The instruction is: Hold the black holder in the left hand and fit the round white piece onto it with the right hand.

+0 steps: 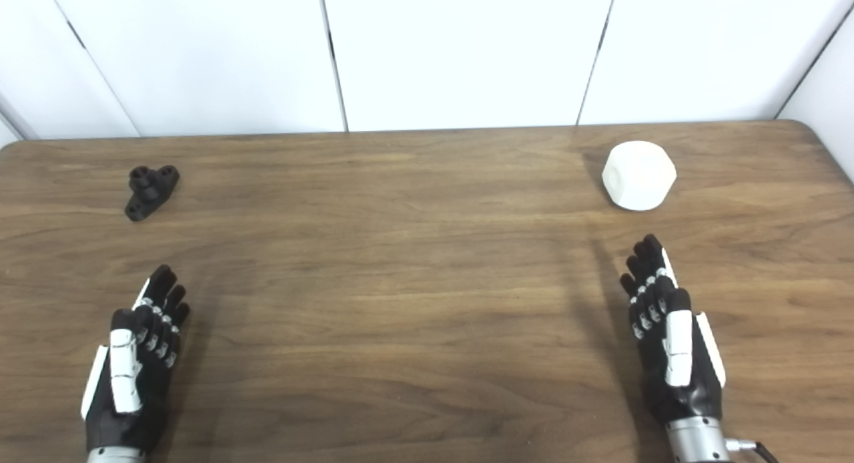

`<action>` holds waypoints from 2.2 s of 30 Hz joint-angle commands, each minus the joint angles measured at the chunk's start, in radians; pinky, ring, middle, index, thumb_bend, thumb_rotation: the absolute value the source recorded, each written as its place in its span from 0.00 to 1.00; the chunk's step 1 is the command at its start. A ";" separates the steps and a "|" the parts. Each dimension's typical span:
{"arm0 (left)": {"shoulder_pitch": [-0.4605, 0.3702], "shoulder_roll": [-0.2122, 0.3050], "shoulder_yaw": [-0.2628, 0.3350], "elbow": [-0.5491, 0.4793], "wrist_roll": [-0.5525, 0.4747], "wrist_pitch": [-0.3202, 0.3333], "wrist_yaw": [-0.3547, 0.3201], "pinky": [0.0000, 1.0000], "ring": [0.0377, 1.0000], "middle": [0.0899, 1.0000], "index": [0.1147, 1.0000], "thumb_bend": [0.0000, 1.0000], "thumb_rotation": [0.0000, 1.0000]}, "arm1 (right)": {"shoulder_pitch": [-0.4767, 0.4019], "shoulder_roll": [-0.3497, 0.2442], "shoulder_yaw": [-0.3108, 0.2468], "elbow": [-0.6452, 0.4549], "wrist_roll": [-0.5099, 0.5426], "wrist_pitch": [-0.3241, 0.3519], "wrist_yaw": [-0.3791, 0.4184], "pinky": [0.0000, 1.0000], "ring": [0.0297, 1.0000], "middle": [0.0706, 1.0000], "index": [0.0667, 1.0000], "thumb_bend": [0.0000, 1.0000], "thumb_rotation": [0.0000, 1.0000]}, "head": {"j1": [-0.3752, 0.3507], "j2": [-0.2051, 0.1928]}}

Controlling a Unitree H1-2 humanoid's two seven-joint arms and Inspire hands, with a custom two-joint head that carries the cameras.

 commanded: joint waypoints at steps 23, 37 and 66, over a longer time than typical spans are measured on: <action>0.010 -0.060 -0.029 0.014 0.055 -0.037 0.027 1.00 0.98 0.96 0.92 0.50 1.00 | 0.007 -0.020 -0.014 0.114 0.017 -0.081 0.044 1.00 1.00 1.00 1.00 0.61 1.00 | 0.166 -0.124; 0.003 -0.085 -0.069 0.077 0.115 -0.092 0.058 1.00 0.97 0.94 0.89 0.45 0.98 | -0.019 -0.041 -0.024 0.216 0.038 -0.124 0.093 1.00 1.00 1.00 1.00 0.71 1.00 | 0.246 -0.217; -0.041 -0.061 -0.027 -0.058 0.568 0.005 0.297 0.89 0.91 0.88 0.82 0.82 0.13 | -0.001 -0.042 -0.038 0.185 0.022 -0.118 0.091 1.00 1.00 1.00 1.00 0.80 1.00 | 0.232 -0.183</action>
